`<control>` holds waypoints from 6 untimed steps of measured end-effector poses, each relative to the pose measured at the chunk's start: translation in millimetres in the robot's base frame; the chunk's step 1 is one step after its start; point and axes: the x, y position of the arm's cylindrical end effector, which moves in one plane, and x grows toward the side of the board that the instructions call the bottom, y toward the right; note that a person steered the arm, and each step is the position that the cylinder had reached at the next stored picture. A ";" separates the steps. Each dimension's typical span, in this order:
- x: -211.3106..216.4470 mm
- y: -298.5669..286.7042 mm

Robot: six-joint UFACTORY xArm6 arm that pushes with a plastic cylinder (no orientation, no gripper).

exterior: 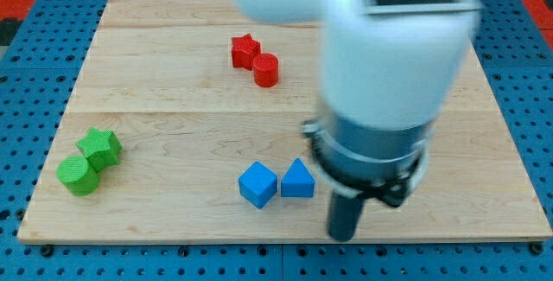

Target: Push the blue triangle along with blue cube a bit left

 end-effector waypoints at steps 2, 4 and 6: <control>-66.1 -2.0; -59.3 -58.7; -25.0 18.5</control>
